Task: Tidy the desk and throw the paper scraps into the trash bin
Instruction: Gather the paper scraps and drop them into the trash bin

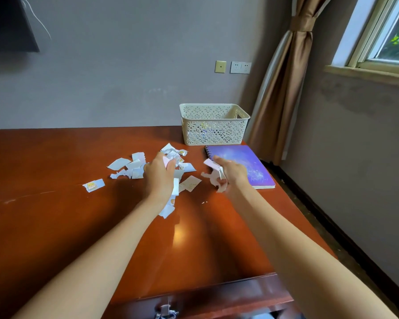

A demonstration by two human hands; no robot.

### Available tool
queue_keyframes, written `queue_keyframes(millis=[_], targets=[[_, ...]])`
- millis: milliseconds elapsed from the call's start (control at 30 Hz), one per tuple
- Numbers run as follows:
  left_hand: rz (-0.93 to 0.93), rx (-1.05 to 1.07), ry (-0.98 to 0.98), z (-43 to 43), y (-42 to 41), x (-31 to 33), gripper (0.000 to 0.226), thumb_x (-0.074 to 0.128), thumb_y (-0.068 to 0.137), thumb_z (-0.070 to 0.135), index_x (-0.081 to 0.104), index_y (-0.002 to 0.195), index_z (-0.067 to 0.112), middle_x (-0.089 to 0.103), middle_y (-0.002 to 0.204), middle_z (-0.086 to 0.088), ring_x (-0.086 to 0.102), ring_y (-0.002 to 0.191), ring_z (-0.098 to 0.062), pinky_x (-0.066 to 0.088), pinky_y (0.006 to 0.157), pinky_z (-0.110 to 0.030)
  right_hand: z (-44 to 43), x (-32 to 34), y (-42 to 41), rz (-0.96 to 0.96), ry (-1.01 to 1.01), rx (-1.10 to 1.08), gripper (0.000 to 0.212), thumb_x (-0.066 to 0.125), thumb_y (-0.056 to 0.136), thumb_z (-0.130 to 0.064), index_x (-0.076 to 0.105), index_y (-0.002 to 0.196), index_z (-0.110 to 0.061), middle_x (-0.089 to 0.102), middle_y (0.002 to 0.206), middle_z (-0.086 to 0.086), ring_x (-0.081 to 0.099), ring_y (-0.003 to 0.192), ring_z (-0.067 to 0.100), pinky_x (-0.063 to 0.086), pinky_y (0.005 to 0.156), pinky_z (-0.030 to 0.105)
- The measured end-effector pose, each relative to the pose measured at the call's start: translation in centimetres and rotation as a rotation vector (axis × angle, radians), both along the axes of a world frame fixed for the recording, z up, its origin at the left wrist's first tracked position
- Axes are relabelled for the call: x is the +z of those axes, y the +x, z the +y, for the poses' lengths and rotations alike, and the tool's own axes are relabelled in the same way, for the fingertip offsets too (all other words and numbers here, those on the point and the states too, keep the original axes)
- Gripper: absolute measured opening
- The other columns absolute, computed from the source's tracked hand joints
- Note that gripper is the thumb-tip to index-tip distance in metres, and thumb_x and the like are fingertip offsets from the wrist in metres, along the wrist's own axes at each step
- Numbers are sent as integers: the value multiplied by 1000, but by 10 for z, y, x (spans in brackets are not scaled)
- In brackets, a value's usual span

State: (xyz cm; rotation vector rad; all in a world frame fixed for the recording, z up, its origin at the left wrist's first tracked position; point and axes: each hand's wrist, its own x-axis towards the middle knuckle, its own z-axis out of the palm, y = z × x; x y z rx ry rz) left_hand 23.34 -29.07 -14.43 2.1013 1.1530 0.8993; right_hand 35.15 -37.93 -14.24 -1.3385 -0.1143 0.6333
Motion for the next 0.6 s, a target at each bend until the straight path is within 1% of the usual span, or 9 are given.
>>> queue_keyframes(millis=[67,133,267,333,400,433,500,533,600], targets=[[-91,-9,-13,-7,5,12,32,48,96,25,53,118,2,60,117,-19,57,107,-30,51,78,-35,-8,8,2,107,84,59,19,61,89,-9,47,76,-5,45,27,1,53,25,17,29,30,7],[-189,-29,-23,-19,13,23,29,51,95,23,56,111,-1,62,113,-19,58,100,-30,49,76,-35,-20,14,7,142,113,82,16,60,89,-13,47,82,-9,45,34,1,50,24,15,30,33,9],[-359,-128,-123,-57,39,38,22,54,92,17,60,96,-4,65,95,-21,52,78,-25,32,62,-24,-58,9,32,-14,23,112,23,57,91,-29,45,73,-22,56,53,-8,50,34,1,42,54,22],[-413,-190,-177,-83,59,38,17,56,91,16,59,84,0,66,93,-25,59,81,-34,35,64,-28,-87,6,45,-16,60,87,22,57,90,-31,46,73,-22,55,42,-13,52,36,2,41,55,24],[-448,-263,-231,-116,81,35,20,56,90,17,55,73,7,66,91,-28,61,87,-38,39,67,-32,-124,4,56,-47,33,-2,17,59,89,-31,51,77,-21,57,57,-8,54,49,7,43,55,24],[-444,-299,-253,-135,92,33,20,56,91,19,56,75,6,66,89,-25,60,87,-36,37,67,-31,-144,3,61,-45,33,-49,15,59,89,-30,54,80,-19,56,63,-5,53,50,9,44,52,23],[-422,-380,-287,-176,113,29,20,56,91,22,59,79,6,65,81,-12,56,81,-28,31,63,-25,-187,0,71,40,102,-123,18,58,89,-28,53,84,-11,54,48,-3,49,36,9,40,40,20],[-419,-429,-306,-198,123,27,20,56,91,22,57,75,9,61,73,-4,53,75,-24,29,58,-22,-209,-3,77,60,109,-179,20,59,89,-27,52,82,-10,51,41,-3,47,32,10,39,38,19],[-395,-529,-353,-244,142,19,21,55,91,21,54,72,12,52,63,7,49,63,-15,31,51,-20,-252,-12,88,36,37,-317,21,62,87,-28,54,77,-11,51,44,1,48,36,14,39,42,20]])
